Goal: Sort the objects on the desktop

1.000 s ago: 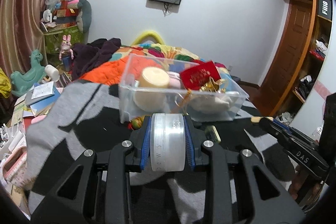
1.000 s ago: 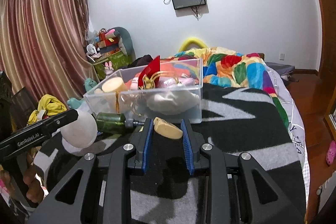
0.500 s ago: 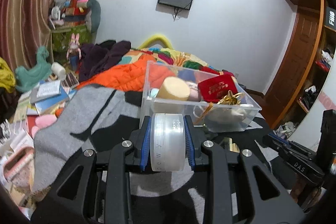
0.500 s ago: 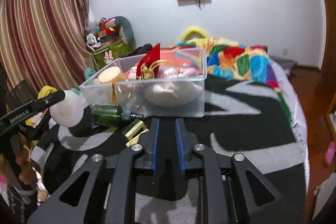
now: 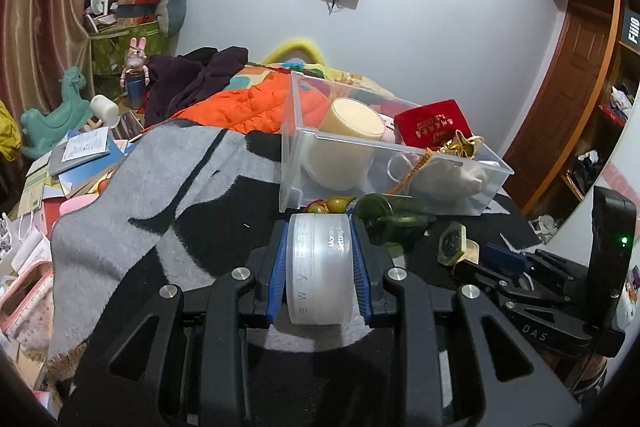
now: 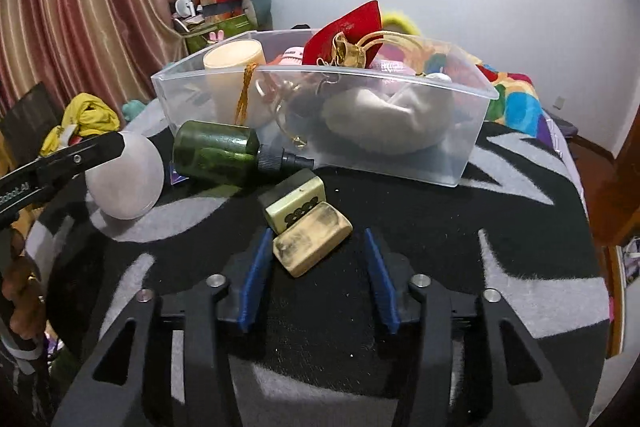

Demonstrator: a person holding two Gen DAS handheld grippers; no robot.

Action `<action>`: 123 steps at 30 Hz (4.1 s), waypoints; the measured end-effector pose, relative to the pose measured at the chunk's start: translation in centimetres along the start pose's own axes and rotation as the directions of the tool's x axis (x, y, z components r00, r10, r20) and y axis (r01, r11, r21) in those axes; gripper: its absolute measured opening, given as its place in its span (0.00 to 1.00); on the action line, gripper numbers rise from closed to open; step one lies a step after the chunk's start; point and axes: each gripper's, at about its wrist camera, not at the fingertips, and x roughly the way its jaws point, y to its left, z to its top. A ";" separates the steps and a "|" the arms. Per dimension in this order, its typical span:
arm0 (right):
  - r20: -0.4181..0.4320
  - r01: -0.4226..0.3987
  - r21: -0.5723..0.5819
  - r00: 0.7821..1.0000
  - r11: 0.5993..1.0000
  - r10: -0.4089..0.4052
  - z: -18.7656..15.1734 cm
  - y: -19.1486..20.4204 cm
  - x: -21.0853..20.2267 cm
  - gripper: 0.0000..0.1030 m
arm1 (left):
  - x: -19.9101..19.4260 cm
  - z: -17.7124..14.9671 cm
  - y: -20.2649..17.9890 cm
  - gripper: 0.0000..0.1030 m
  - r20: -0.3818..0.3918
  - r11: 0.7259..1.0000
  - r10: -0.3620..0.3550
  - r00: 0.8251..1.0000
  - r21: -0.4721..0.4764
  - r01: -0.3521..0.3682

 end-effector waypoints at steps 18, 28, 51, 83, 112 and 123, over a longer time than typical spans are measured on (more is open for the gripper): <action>0.084 0.009 0.014 0.996 1.000 -0.010 0.2 0.3 -2.2 0.39 | -0.4 0.0 0.7 0.28 0.015 0.998 -0.009 1.000 -0.060 0.010; 0.184 -0.043 0.069 0.983 0.997 0.030 1.8 -1.0 -5.0 0.39 | -2.0 2.8 -0.5 0.28 0.072 0.999 -0.031 0.997 -0.022 0.033; 0.231 0.037 0.121 0.971 0.992 -0.065 6.4 -5.9 -4.3 0.39 | 4.3 10.4 -7.4 0.28 0.094 0.990 -0.056 0.994 0.137 0.043; 0.243 0.198 0.031 0.949 0.980 -0.200 6.8 -4.0 -1.8 0.53 | 9.9 9.4 -8.2 0.29 -0.075 0.983 -0.104 0.992 0.142 0.114; 0.198 0.107 -0.007 0.975 0.994 -0.103 3.6 -1.9 -4.3 0.83 | 2.7 5.8 -2.5 0.89 -0.056 0.977 0.038 0.998 0.212 -0.025; -0.019 -0.013 -0.109 1.000 0.994 0.011 3.0 -0.5 0.8 0.82 | 3.2 3.3 -2.2 0.89 -0.134 0.967 0.068 0.989 0.251 -0.032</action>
